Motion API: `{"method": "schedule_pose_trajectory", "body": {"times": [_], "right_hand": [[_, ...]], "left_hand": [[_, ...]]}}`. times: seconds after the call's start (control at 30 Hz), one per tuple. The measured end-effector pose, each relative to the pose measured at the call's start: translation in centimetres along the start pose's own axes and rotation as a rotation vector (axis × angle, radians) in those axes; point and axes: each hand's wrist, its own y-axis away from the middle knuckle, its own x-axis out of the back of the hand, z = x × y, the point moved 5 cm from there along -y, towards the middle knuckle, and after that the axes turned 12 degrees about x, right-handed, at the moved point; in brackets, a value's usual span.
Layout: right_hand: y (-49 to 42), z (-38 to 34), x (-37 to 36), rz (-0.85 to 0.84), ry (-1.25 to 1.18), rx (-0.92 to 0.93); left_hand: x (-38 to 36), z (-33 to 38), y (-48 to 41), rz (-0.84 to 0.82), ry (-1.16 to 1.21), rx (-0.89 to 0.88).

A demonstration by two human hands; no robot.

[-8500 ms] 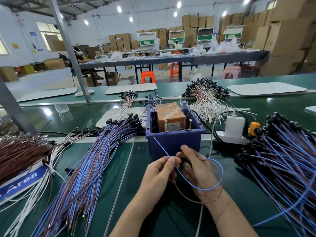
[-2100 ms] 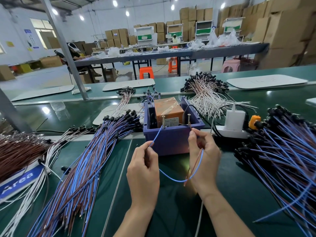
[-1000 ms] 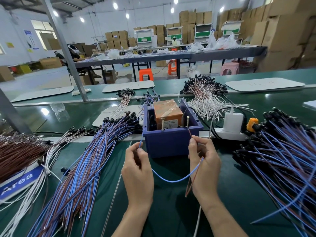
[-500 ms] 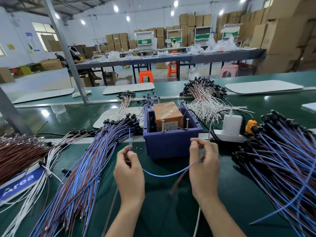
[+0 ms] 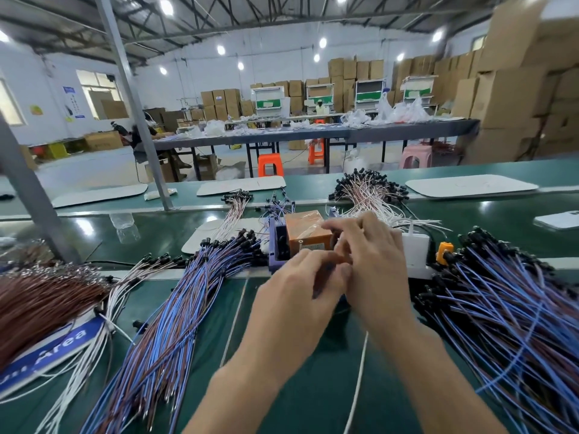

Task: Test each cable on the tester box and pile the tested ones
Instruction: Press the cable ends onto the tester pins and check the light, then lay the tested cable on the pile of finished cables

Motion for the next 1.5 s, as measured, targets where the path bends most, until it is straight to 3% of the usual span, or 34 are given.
{"method": "schedule_pose_trajectory", "body": {"times": [0.2, 0.3, 0.37, 0.5, 0.57, 0.63, 0.73, 0.87, 0.97, 1.07, 1.23, 1.3, 1.5], "right_hand": [[-2.8, -0.4, 4.2, -0.102, 0.122, 0.196], [-2.6, -0.1, 6.0, -0.065, 0.140, 0.226], [-2.4, 0.5, 7.1, 0.006, 0.092, 0.153], [-1.3, 2.8, 9.2, 0.186, -0.306, -0.220], [-0.4, 3.6, 9.0, 0.094, -0.550, -0.371], [0.5, 3.7, 8.9, -0.026, -0.726, -0.382], [2.3, 4.7, 9.9, -0.093, -0.634, -0.322], [5.0, 8.0, 12.3, -0.067, -0.448, -0.444], [7.0, 10.2, 14.7, -0.103, -0.201, -0.462], [9.3, 12.1, 17.0, -0.184, 0.054, -0.480], [13.3, 14.7, 19.0, -0.457, 0.335, -0.645], [14.3, 14.9, 19.1, -0.493, 0.385, -0.659], [12.6, 11.6, 15.8, -0.320, 0.214, -0.494]], "left_hand": [[1.5, 4.0, -0.4, 0.034, -0.055, -0.163], [1.2, 5.7, -0.5, 0.041, -0.108, -0.207], [0.7, 6.7, -0.6, 0.028, -0.088, -0.204], [0.5, 8.5, -0.8, 0.065, 0.157, -0.146], [0.2, 9.1, -1.4, 0.086, 0.377, -0.041], [-0.2, 9.5, -2.3, 0.090, 0.563, 0.056], [-0.8, 10.0, -3.9, 0.116, 0.720, 0.134], [-3.0, 9.9, -6.0, 0.106, 0.889, 0.287], [-6.7, 9.7, -7.3, 0.005, 0.962, 0.422], [-11.7, 10.1, -7.5, -0.155, 0.855, 0.512], [-19.4, 11.0, -5.8, -0.611, 0.604, 0.581], [-20.7, 10.7, -4.9, -0.688, 0.529, 0.575], [-19.5, 7.1, -2.6, -0.825, 0.456, 0.467]]}}
